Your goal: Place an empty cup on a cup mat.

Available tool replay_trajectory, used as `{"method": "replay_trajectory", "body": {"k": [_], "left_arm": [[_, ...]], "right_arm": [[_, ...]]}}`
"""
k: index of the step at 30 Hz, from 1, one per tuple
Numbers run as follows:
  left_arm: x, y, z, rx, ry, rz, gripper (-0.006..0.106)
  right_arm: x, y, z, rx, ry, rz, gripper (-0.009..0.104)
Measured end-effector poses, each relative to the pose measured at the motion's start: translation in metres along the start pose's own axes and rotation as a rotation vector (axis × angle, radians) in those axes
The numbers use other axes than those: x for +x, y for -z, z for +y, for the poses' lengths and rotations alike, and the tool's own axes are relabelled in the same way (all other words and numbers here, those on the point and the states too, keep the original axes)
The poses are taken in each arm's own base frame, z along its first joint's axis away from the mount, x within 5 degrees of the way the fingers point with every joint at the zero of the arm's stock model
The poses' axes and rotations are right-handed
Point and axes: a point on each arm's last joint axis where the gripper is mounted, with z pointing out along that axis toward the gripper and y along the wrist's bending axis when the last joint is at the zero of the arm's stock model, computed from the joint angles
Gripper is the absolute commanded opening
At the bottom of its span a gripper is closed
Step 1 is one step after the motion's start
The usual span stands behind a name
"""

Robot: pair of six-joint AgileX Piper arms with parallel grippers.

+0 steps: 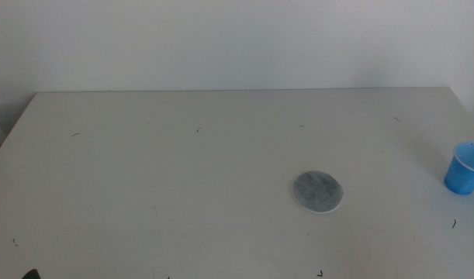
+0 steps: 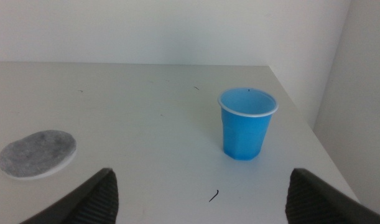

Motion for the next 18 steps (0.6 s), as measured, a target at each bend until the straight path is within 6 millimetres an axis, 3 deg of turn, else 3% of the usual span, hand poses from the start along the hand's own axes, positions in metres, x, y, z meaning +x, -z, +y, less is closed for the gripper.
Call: {"method": "replay_trajectory", "body": {"k": [7, 13, 18], "left_arm": [[0.000, 0.000, 0.000, 0.000, 0.000, 0.000, 0.105], [0.000, 0.000, 0.000, 0.000, 0.000, 0.000, 0.105], [0.000, 0.000, 0.000, 0.000, 0.000, 0.000, 0.105]], "right_arm": [[-0.002, 0.001, 0.000, 0.000, -0.070, -0.006, 0.092], [-0.029, 0.010, 0.000, -0.003, -0.140, -0.053, 0.092], [-0.048, 0.013, -0.001, 0.007, -0.149, 0.039, 0.092]]}}
